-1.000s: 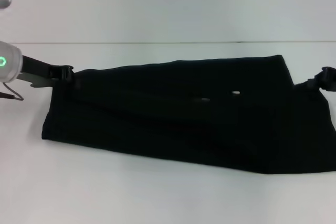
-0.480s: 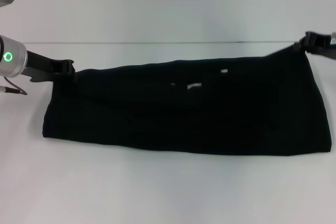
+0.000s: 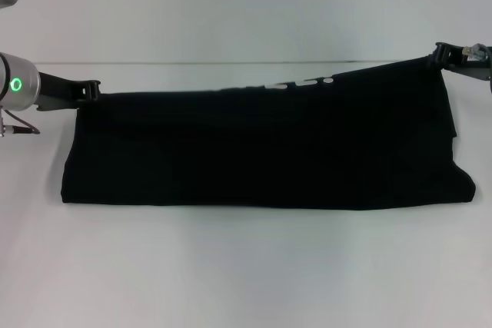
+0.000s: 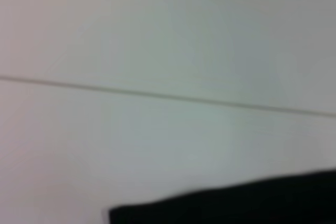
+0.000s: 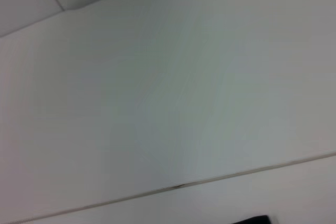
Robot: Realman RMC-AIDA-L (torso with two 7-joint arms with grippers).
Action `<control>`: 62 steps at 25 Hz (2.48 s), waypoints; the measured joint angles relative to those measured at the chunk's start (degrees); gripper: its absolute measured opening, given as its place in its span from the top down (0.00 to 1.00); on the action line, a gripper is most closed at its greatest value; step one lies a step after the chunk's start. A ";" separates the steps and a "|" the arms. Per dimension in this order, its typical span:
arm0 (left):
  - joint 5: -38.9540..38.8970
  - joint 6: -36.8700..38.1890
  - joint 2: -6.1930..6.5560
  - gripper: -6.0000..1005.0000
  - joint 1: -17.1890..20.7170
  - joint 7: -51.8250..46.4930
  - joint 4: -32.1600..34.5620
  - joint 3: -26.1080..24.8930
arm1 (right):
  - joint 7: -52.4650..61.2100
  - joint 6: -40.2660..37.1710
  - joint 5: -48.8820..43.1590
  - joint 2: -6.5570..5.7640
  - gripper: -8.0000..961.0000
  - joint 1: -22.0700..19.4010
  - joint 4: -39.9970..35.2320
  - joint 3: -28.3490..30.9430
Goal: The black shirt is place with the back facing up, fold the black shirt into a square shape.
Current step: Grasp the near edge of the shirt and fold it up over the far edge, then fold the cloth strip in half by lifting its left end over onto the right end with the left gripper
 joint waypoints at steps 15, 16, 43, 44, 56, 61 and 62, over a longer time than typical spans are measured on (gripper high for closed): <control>-1.00 -3.89 -0.82 0.98 1.00 0.37 -0.25 0.00 | 0.22 3.17 -0.02 -0.17 0.91 1.33 0.59 -0.08; -1.00 -3.89 -0.85 0.98 0.99 0.38 -0.33 0.01 | 0.14 3.21 -0.03 -0.16 0.91 1.55 0.58 -0.09; -3.62 -2.64 -0.43 0.55 0.15 -3.20 1.34 -0.62 | 6.12 -12.80 -0.65 -8.24 0.63 3.84 -2.63 -0.68; -4.45 -1.40 0.01 0.51 0.35 -3.18 1.39 -0.75 | 7.20 -15.23 -0.66 -8.81 0.59 3.84 -3.47 -1.02; -14.68 32.30 5.58 0.44 5.92 3.14 -2.23 -20.60 | 12.11 -34.08 -0.60 -15.16 0.36 2.68 -5.70 -1.17; -14.82 34.96 4.65 0.35 9.32 1.80 -2.56 -24.49 | 12.31 -36.01 -0.64 -15.72 0.36 1.90 -7.89 -1.03; -14.82 34.78 4.59 0.33 9.56 1.58 -2.56 -24.72 | 12.31 -36.20 -0.64 -15.73 0.36 1.80 -8.04 -1.07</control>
